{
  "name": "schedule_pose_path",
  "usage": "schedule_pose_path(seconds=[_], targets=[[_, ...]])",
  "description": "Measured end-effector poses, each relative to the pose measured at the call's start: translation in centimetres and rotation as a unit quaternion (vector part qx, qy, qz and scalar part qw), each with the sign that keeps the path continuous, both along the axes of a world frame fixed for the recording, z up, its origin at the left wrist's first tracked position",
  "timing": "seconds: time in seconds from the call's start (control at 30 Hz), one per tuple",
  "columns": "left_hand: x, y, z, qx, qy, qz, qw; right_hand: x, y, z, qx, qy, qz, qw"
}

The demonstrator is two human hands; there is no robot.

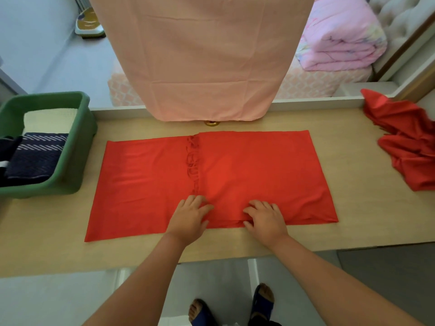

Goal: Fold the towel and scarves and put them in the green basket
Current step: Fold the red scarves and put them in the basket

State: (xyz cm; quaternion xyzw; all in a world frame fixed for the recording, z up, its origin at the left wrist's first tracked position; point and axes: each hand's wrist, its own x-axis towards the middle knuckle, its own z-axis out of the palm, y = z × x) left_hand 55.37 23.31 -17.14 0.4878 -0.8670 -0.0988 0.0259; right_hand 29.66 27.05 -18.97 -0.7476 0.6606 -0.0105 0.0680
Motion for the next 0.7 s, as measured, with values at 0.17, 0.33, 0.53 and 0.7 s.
schedule_pose_path(seconds=[0.17, 0.33, 0.53, 0.7], targets=[[0.0, -1.2, -2.2, -0.014, 0.034, -0.061, 0.997, 0.1, -0.2, -0.7, -0.032, -0.005, -0.015, 0.999], [-0.6, -1.0, -1.5, -0.02, 0.005, -0.039, 0.999, 0.5, -0.4, -1.0, -0.103, -0.011, -0.032, 0.994], [-2.8, -1.8, -1.3, -0.055, 0.048, -0.002, 0.997, 0.7, -1.2, 0.7, -0.158, -0.043, -0.052, 0.985], [-2.4, -1.9, -1.1, -0.043, 0.089, 0.006, 0.995, -0.8, -1.4, 0.8, -0.126, -0.005, -0.003, 0.992]])
